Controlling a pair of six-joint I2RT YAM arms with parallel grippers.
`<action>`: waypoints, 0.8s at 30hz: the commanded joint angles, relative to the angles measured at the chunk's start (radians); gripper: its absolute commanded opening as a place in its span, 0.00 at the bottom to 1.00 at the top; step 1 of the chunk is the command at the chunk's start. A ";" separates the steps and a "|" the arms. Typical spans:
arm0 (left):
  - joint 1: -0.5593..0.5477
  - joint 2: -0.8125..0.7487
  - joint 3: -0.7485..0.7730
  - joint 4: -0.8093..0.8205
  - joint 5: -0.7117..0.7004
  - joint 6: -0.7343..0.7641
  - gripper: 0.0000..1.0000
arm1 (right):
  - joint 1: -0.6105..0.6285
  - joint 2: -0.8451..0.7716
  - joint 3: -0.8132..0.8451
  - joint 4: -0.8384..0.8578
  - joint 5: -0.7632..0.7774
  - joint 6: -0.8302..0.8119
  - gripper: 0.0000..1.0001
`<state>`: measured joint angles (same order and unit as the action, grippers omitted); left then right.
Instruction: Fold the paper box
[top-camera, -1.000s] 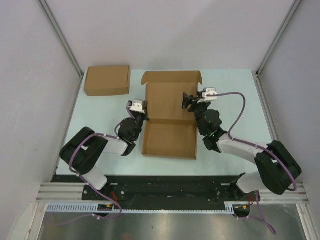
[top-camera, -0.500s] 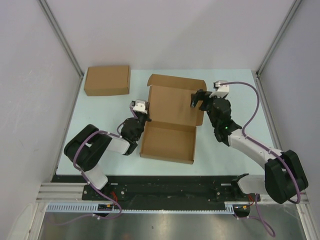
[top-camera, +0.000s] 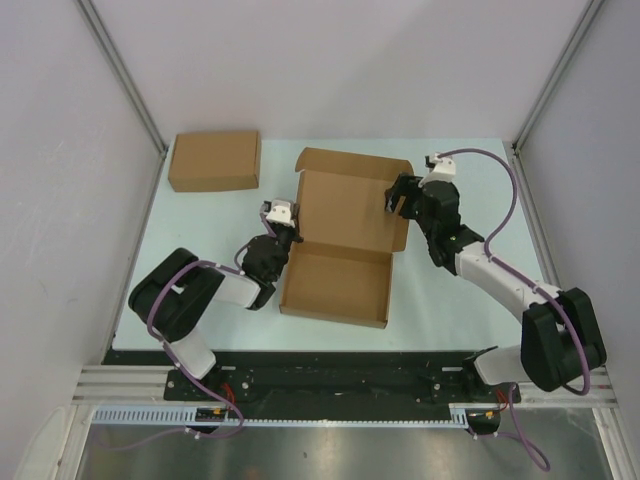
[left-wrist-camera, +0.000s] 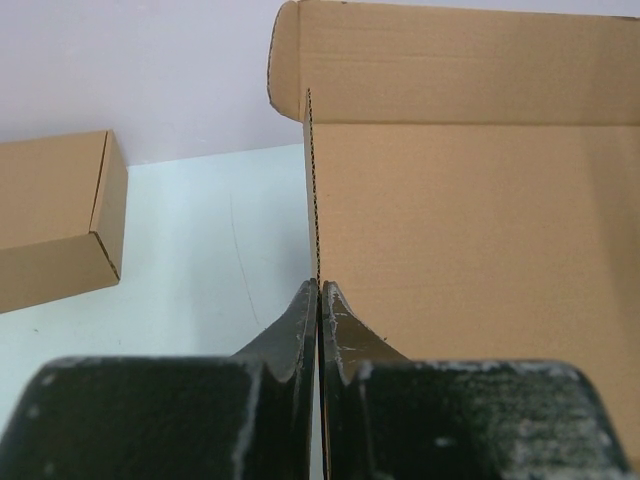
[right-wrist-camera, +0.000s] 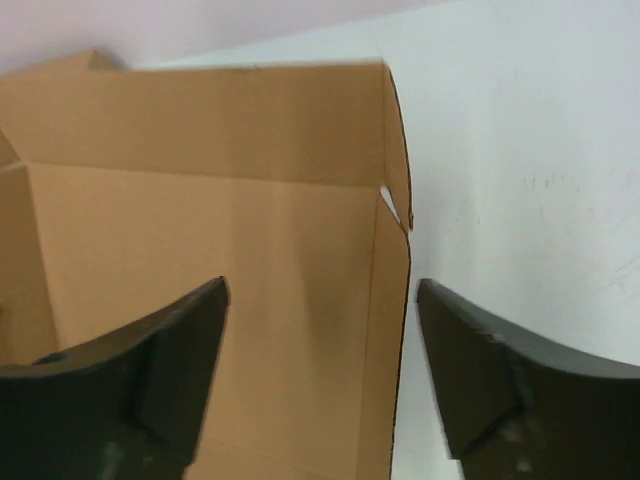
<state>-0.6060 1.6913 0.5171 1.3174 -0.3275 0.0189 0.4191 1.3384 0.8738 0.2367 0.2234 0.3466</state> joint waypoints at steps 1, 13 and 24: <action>-0.005 -0.015 0.029 0.408 0.012 0.015 0.07 | -0.013 0.057 0.044 -0.071 -0.032 0.023 0.74; -0.005 -0.019 0.038 0.408 0.018 0.018 0.10 | -0.032 0.114 0.045 -0.089 -0.041 0.026 0.42; -0.003 -0.064 0.032 0.407 -0.047 0.078 0.45 | -0.032 0.102 0.044 -0.089 -0.022 0.019 0.00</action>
<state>-0.6060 1.6836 0.5262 1.3174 -0.3370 0.0502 0.3901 1.4578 0.8776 0.1329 0.1867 0.3729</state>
